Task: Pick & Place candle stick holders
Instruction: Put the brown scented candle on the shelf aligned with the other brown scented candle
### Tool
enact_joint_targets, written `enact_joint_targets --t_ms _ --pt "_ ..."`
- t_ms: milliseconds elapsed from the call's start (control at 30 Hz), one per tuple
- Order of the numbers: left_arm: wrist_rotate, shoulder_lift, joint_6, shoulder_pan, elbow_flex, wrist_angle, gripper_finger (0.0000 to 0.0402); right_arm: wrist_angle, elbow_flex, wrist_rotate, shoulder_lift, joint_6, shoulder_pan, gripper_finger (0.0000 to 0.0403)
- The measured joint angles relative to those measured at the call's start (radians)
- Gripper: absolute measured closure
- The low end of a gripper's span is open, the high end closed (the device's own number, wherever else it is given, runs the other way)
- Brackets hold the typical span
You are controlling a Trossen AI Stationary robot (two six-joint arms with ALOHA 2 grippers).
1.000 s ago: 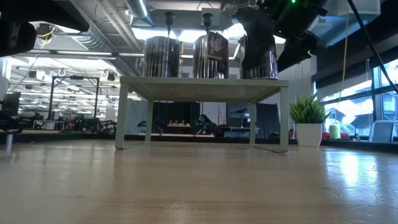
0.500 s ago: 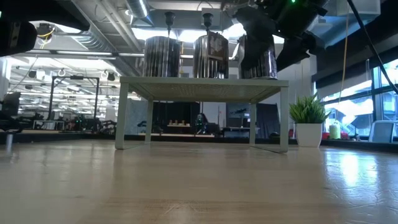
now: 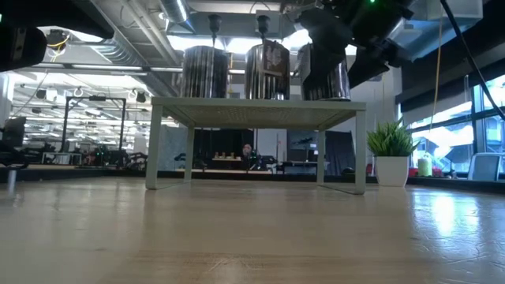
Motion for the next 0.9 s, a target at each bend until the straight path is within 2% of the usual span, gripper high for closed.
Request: enact_joint_targets --t_ms 467,667,900 --pt "-0.015 0.0 0.051 0.0 0.0 0.032 0.04 0.014 0.0 -0.022 -0.001 -0.029 0.0 0.0024" --pt "-0.02 0.0 0.068 -0.003 0.0 0.048 0.04 0.088 0.0 -0.088 0.0 -0.011 0.0 0.0024" --pt "-0.024 0.0 0.069 -0.009 0.0 0.049 0.04 0.141 0.0 -0.1 0.001 -0.125 0.003 0.0024"
